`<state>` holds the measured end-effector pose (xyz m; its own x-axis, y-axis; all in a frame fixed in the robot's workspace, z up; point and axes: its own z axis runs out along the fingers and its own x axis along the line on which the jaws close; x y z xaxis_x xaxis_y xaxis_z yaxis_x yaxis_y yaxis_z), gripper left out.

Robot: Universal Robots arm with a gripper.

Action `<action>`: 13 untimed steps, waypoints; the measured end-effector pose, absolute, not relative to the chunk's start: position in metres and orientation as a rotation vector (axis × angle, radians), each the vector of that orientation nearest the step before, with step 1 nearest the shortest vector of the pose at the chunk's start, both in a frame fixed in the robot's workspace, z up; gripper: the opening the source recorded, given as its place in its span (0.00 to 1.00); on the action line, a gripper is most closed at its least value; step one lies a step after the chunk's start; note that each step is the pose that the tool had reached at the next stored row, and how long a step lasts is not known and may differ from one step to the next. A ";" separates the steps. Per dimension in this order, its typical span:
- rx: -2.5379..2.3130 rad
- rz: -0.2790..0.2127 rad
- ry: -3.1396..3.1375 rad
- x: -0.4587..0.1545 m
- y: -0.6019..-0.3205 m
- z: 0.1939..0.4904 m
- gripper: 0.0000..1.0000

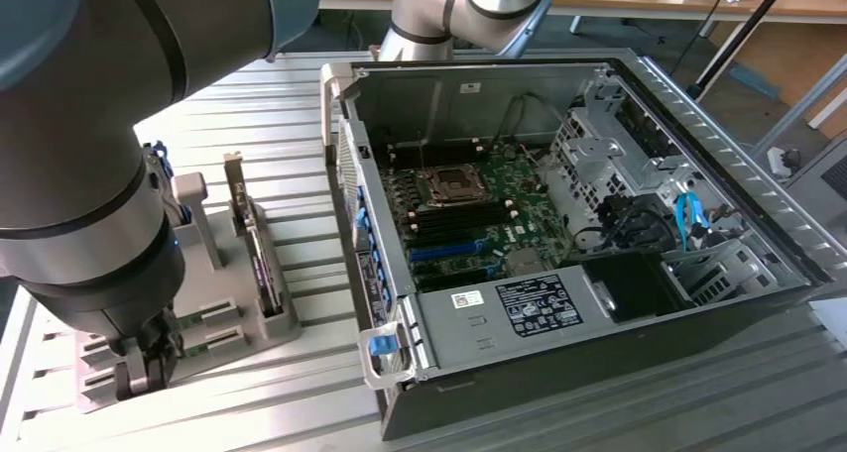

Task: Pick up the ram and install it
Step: 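Pick up the ram and move it above insertion slot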

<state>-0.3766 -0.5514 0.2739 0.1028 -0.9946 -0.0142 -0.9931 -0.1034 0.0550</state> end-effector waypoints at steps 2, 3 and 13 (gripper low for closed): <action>2.317 -0.074 -2.073 -0.377 -0.551 0.270 0.11; 2.322 -0.073 -2.068 -0.378 -0.550 0.268 0.11; 2.345 -0.073 -2.041 -0.379 -0.548 0.248 0.11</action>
